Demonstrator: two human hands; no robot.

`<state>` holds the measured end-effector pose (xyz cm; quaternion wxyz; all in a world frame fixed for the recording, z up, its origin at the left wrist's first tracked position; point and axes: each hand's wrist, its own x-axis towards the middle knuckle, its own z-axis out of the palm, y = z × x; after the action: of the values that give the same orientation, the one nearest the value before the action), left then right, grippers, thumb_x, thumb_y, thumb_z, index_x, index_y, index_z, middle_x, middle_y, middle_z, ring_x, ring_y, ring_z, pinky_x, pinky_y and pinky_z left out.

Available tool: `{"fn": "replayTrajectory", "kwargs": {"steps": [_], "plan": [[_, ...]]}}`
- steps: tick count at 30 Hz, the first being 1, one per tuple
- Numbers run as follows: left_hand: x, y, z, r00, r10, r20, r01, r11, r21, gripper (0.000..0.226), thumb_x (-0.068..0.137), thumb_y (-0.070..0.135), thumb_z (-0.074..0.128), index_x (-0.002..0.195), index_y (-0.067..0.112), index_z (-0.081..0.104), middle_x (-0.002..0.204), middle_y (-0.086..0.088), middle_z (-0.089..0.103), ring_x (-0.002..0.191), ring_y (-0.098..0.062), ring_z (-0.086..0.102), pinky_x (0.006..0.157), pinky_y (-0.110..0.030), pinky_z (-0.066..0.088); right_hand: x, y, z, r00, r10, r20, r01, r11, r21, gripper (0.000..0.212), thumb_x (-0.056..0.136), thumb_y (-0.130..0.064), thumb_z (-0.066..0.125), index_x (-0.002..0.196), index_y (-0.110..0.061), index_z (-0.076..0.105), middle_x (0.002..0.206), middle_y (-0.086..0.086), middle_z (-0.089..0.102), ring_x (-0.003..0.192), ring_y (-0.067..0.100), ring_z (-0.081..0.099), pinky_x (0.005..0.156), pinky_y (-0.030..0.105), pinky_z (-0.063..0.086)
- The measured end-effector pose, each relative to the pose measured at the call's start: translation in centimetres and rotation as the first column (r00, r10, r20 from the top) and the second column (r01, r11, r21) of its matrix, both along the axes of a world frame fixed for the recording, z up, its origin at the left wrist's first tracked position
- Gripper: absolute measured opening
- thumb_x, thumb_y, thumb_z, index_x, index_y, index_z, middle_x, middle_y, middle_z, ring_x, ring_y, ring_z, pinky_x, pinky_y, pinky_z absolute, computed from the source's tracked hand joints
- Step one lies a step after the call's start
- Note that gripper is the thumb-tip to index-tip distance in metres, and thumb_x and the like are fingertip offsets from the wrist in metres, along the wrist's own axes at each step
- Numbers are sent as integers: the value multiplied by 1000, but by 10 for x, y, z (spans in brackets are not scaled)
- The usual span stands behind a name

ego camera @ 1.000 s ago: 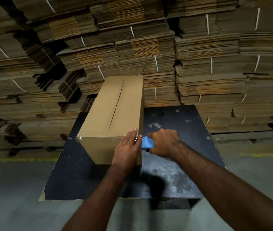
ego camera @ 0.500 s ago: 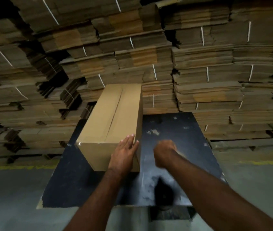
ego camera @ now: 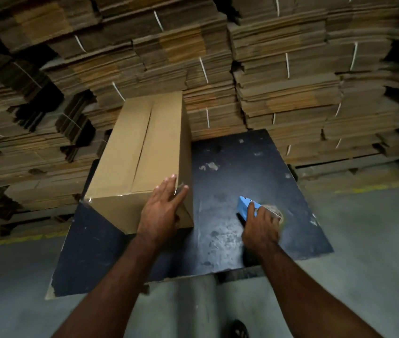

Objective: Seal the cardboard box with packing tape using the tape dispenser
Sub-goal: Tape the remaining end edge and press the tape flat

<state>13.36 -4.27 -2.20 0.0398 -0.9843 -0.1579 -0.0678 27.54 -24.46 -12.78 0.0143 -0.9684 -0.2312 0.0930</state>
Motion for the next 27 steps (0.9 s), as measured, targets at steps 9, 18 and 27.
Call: {"fn": "replayTrajectory", "kwargs": {"steps": [9,18,27], "plan": [[-7,2,10,995,28,92,-3,964,-265,111,71,3,70,158,29,7,163,-3,23,149,-21,22,122,-35,18,-27,28,27,997,44,-69,-51,994,-92,50,76,-33,59,124,-16,59,124,13,58,113,31,54,93,40,40],[-13,22,24,974,124,188,-14,867,-498,93,83,7,65,158,22,12,144,-1,53,124,-17,53,107,-35,44,-51,116,115,891,179,-418,299,462,835,37,103,-29,48,134,-12,58,136,7,60,127,20,52,103,24,36],[-33,51,5,966,41,255,47,943,-330,81,77,2,67,151,9,34,152,-7,44,140,-19,39,116,-21,8,-96,171,98,612,291,-735,698,240,675,80,83,-85,35,150,-41,37,151,-20,34,135,5,40,116,33,28]]}}
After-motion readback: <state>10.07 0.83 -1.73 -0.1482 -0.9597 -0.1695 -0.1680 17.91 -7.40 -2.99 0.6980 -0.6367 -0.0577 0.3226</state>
